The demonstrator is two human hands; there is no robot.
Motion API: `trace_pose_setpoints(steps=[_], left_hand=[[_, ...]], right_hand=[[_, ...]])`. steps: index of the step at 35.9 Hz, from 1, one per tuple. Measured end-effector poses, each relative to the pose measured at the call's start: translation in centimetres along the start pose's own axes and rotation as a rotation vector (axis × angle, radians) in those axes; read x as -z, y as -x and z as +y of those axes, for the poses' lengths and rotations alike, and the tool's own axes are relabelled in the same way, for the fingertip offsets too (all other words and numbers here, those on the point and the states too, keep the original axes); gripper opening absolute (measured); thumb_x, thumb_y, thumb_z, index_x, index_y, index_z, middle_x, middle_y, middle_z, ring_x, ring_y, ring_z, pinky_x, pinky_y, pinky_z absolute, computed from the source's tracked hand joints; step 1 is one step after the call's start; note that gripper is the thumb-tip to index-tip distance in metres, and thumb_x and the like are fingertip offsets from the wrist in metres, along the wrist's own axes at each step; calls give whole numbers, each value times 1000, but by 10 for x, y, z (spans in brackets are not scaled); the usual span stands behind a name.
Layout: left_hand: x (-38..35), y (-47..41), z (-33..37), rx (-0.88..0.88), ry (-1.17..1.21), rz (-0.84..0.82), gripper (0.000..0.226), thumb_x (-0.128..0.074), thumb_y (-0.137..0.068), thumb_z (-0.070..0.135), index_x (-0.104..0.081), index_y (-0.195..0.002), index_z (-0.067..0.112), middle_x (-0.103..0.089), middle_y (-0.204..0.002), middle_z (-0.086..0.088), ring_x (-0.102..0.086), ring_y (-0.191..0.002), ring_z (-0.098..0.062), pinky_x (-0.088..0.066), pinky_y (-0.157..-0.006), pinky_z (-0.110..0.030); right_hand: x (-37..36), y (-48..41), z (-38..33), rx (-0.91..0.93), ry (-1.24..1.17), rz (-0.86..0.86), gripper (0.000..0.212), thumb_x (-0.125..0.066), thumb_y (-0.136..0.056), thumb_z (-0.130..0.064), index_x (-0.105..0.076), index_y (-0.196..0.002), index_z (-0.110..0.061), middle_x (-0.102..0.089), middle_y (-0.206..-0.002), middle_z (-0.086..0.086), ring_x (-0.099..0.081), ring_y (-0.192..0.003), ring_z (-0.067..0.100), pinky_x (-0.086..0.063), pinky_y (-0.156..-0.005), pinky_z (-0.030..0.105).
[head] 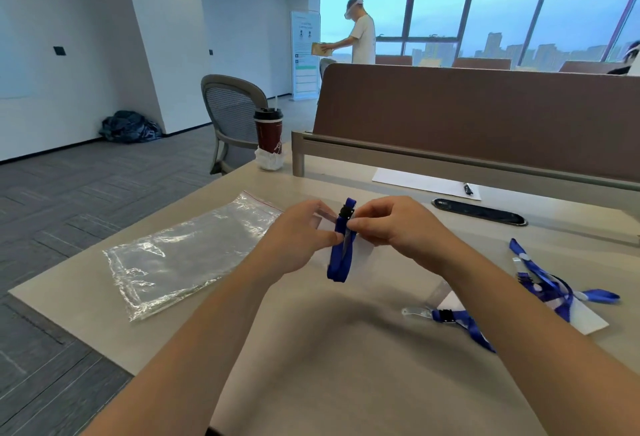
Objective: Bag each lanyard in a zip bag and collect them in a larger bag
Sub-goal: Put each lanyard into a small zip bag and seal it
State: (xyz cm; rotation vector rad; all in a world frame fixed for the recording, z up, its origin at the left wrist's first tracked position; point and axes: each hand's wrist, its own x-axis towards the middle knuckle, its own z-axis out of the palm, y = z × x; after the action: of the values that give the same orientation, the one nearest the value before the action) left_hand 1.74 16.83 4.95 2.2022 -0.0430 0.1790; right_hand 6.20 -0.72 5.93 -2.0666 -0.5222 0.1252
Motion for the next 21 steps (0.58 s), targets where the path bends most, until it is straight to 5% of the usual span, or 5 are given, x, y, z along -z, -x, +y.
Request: trace_pose_setpoints(steps=[8,12,17,21], left_hand=[[14,8,-8,60,-20,68,31,-75,-86,25,-55,-109,24,-57,-92,9,-55,-86,-8,-40,-66,-21],[21,9,-16,117,-31,119,38,-78,-83,28,-52,-112,24,-57,-109,6,-56,-102,-13,-43,-79,-25],[34,5,-23,149,43,135,37,-76,-85,29,-51,-112,24,-60,-101,4,-62,-82,-12,-52,-57,-18],[43,2,-38,170,-24,233,27,-69,-91,35,-54,-109,22,-64,-91,8,-66,-82,-10,-59,-76,-29]], right_hand=[[-26,-13,-12,31,90,4,11,-74,-86,-28,-68,-89,-19,-69,-89,-3,-65,-83,14,-54,-74,26],[-39,-21,-15,51,156,18,12,-74,-86,-24,-62,-81,-24,-64,-84,-8,-61,-78,13,-51,-68,22],[-45,-32,-19,77,161,63,10,-72,-88,-24,-64,-91,-21,-65,-92,-3,-61,-86,16,-45,-67,23],[-54,-43,-16,59,143,93,11,-71,-89,-22,-63,-95,-20,-63,-96,-2,-60,-91,18,-43,-65,22]])
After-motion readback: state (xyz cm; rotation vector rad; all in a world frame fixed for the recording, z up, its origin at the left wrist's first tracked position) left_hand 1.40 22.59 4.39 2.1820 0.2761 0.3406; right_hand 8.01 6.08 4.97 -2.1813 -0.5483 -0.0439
